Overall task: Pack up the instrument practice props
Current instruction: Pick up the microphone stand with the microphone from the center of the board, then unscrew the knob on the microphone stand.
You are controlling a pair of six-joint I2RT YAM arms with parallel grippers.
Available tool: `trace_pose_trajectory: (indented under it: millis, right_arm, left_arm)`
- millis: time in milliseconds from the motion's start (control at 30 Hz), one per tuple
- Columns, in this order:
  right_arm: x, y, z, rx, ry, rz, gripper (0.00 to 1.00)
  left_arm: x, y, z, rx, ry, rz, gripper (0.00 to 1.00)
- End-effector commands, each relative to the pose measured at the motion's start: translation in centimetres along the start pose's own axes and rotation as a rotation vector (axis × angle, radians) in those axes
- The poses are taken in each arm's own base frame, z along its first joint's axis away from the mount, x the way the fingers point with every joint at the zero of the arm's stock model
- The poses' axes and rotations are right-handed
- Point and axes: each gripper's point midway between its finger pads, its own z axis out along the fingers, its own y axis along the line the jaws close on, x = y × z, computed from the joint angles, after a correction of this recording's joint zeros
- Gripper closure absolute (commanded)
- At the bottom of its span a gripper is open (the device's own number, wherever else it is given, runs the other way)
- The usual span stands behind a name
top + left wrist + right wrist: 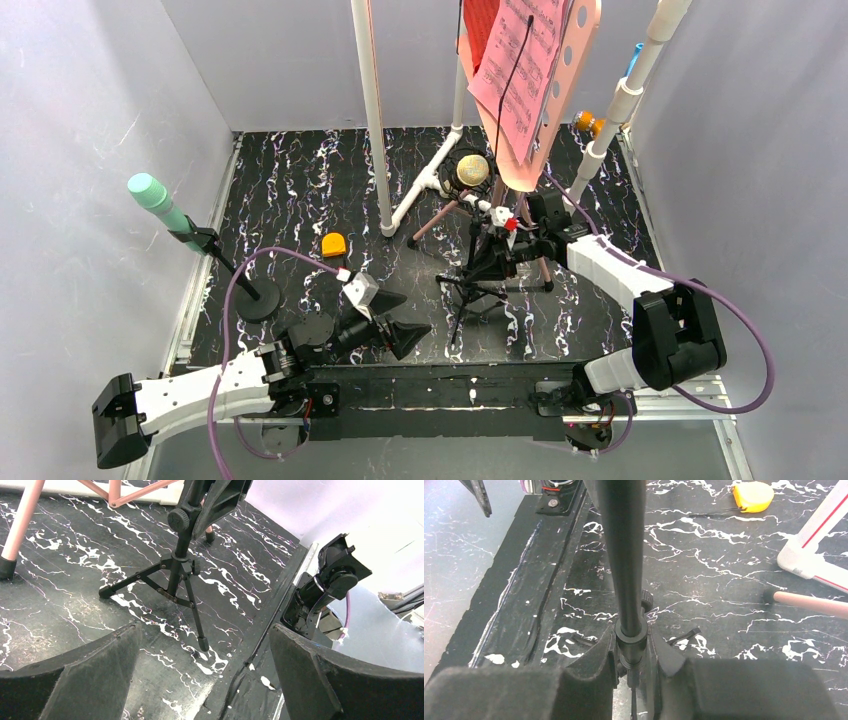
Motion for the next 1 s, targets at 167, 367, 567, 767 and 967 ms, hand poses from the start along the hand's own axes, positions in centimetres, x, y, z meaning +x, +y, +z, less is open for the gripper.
trace_pose_trajectory:
  millis: [167,367,567,767,967]
  right_arm:
    - [-3.1,2.4,-1.5,-0.024,0.005,-0.017,0.99]
    - [-5.3,5.0,-1.8,-0.085,-0.080,-0.056,0.99]
    - [-4.7,7.8,-2.0,-0.101,-0.083,-0.071,0.99]
    - [-4.7,8.2,-2.2,-0.097,-0.048,-0.106,0.99]
    - [-4.3,8.3,-2.2,-0.095,-0.026,-0.118,0.99]
  left_arm:
    - [-1.7,-0.3,0.3,-0.016,-0.045,-0.071,0.02]
    - [-2.5,-2.7,1.3,0.101,-0.004,0.037,0.02]
    - [-3.8,-5.4,3.1,0.267,0.013,0.310,0.02]
    - [-4.4,-6.5,6.2,0.299,0.037,0.380,0.05]
    - [-4.5,-6.7,8.4,0.292,0.051,0.395,0.12]
